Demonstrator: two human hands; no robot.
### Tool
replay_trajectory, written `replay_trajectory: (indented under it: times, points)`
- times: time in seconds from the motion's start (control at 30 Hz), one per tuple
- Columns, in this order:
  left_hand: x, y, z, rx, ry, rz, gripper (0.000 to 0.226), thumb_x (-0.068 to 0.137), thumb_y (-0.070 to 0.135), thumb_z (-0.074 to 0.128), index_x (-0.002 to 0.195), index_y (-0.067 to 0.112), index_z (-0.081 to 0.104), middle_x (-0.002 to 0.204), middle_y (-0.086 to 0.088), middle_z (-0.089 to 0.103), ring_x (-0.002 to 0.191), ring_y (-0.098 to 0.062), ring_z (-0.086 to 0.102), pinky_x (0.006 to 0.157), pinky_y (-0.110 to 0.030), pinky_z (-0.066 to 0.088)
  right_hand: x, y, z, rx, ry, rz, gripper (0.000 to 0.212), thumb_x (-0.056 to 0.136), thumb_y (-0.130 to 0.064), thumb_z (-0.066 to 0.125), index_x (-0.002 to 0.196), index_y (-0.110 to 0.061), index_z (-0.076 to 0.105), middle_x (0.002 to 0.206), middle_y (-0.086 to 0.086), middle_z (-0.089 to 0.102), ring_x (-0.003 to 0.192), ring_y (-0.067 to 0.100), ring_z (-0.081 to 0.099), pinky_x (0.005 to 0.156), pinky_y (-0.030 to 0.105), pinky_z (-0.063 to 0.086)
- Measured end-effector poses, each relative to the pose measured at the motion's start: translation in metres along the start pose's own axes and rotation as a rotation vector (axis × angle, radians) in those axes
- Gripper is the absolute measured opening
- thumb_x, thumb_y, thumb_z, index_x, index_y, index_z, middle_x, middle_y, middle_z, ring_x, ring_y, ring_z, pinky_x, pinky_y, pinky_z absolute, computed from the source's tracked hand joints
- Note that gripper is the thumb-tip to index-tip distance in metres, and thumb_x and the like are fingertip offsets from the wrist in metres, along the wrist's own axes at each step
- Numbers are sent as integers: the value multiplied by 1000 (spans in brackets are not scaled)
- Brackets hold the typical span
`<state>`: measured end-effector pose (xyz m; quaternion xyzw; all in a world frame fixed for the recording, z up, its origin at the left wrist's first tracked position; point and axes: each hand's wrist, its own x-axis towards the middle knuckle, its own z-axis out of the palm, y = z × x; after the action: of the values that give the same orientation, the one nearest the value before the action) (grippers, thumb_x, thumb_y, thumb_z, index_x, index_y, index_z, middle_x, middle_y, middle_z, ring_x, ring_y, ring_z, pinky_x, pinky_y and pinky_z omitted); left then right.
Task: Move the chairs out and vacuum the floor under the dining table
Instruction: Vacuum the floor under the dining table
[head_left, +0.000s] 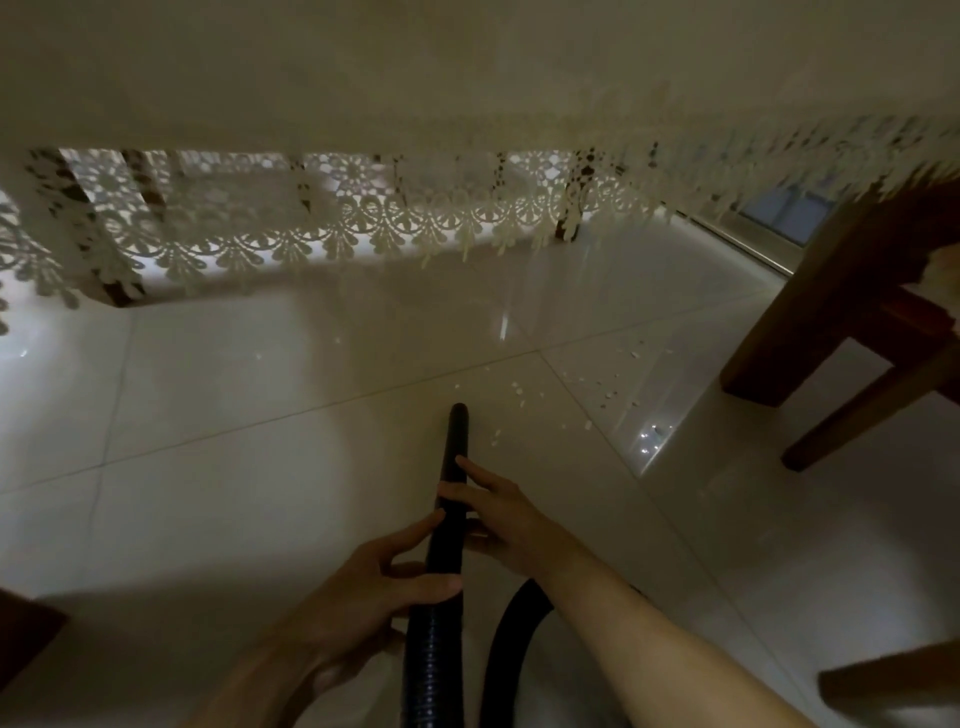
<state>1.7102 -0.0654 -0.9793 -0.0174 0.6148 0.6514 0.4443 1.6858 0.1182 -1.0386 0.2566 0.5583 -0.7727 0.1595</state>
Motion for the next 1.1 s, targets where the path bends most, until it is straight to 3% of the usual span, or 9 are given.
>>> replay_trajectory:
  times: [0.27,0.4,0.53,0.73,0.87,1.0,1.1]
  points:
    - [-8,-20,-1,61,-82,-18,100,42,25,98,130,41,54,109,-17,73,104,-32,69,99,-58,49,-27,24,-6,95,18,33,72,80,-19,80,141,-37,48,116,5,69,102,26,68,88,36,58]
    - [-16,-24,-4,109,-179,-12,104,42,30,99,134,39,51,118,-12,71,112,-24,67,100,-42,50,-44,35,-6,136,61,36,70,79,-16,81,138,-39,51,110,3,72,92,23,71,71,30,59]
    - [-19,-26,-3,186,-206,-10,96,49,43,98,132,52,52,142,6,55,128,-19,55,111,-44,41,-54,42,-10,160,81,29,71,78,-15,81,139,-38,50,107,1,74,94,24,71,70,30,59]
    - [-19,-29,9,145,-215,6,100,45,29,97,133,41,51,113,-12,73,109,-26,68,96,-47,53,-58,36,-13,118,100,29,70,78,-17,81,138,-38,51,109,3,72,100,26,69,76,30,59]
    - [-11,-23,11,118,-164,-1,105,37,31,100,131,39,54,109,-16,73,102,-36,69,96,-54,52,-51,24,-15,86,107,18,70,79,-18,81,139,-37,51,110,5,71,95,24,70,72,29,58]
    - [4,-15,10,108,-148,-13,105,41,32,101,133,41,53,113,-17,72,104,-37,69,99,-58,49,-35,16,-22,78,100,5,74,77,-18,83,140,-34,50,111,10,70,99,30,70,83,36,59]
    - [18,-7,11,116,-188,9,103,48,36,97,137,42,46,115,-11,72,111,-29,67,98,-46,52,-21,10,-33,69,81,-4,75,77,-18,83,141,-34,48,110,10,71,101,31,69,88,39,58]
